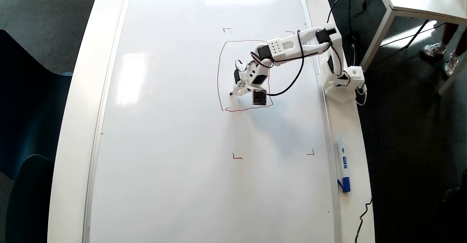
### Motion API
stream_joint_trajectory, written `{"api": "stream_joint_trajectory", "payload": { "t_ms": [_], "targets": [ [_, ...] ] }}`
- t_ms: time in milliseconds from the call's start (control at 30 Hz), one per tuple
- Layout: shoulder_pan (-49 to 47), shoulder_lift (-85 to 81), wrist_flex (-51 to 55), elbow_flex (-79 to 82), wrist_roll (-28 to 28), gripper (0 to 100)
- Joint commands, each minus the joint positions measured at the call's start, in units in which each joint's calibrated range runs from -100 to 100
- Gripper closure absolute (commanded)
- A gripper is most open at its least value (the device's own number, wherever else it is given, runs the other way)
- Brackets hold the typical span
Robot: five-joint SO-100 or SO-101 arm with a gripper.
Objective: Draw on a whiteboard a robot head using a pen attached to the gripper
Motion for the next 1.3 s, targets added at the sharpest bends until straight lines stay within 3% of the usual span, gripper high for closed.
{"api": "stream_joint_trajectory", "payload": {
  "t_ms": [0,600,1267],
  "targets": [
    [0.4,-0.9,-0.4,0.5,-0.1,99],
    [2.2,-1.0,-3.2,1.2,0.1,99],
    [9.0,-1.0,-2.7,1.4,3.7,99]
  ]
}}
